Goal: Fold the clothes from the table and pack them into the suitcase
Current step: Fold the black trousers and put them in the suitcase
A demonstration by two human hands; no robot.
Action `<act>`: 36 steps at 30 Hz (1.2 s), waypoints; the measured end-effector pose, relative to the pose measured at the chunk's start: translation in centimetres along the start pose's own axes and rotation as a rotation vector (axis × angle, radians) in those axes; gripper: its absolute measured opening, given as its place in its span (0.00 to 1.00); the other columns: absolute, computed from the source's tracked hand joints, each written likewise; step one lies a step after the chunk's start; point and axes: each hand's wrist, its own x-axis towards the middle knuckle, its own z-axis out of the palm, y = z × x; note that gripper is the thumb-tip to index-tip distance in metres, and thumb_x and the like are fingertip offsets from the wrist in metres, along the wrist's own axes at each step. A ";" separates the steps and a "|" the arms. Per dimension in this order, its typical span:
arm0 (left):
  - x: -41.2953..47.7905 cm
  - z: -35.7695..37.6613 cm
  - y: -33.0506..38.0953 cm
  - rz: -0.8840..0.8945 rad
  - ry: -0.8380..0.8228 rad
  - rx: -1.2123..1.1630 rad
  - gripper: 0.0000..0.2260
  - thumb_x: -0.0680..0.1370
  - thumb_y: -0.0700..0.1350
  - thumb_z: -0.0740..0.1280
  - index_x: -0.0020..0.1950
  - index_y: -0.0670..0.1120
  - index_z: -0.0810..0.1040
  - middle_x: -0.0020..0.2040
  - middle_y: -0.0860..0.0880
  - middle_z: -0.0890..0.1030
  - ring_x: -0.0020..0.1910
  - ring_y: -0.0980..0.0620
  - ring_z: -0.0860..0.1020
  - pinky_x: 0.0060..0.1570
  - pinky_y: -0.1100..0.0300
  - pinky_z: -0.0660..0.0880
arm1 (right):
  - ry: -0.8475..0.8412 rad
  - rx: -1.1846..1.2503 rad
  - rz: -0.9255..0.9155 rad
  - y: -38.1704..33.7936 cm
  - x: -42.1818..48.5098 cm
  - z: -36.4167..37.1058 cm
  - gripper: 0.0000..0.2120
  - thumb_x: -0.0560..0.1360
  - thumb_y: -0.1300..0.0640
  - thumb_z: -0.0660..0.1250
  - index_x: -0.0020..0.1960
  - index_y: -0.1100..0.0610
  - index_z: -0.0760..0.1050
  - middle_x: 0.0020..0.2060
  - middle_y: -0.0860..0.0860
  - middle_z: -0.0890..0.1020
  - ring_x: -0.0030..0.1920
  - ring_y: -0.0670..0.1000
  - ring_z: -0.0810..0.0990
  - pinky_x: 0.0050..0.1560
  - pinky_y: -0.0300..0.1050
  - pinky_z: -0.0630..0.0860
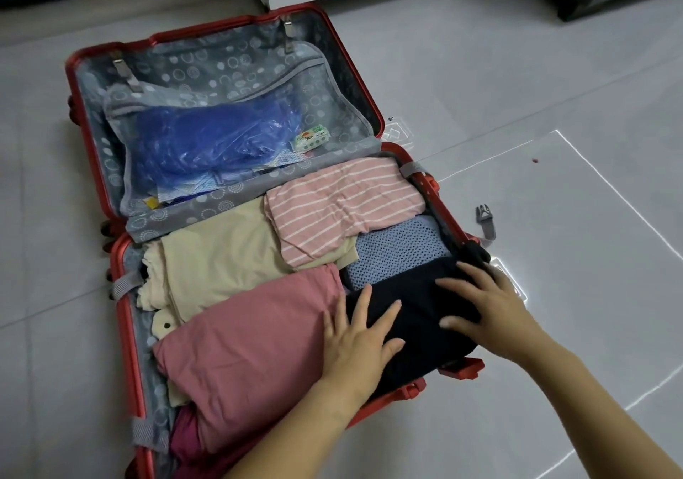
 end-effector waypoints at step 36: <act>1.0 3.3 -1.6 0.120 -0.012 0.156 0.47 0.63 0.70 0.69 0.77 0.58 0.53 0.74 0.38 0.64 0.70 0.33 0.65 0.62 0.44 0.69 | -0.349 -0.425 -0.067 0.7 3.2 1.2 0.53 0.74 0.52 0.69 0.71 0.41 0.24 0.77 0.53 0.40 0.77 0.59 0.42 0.72 0.55 0.60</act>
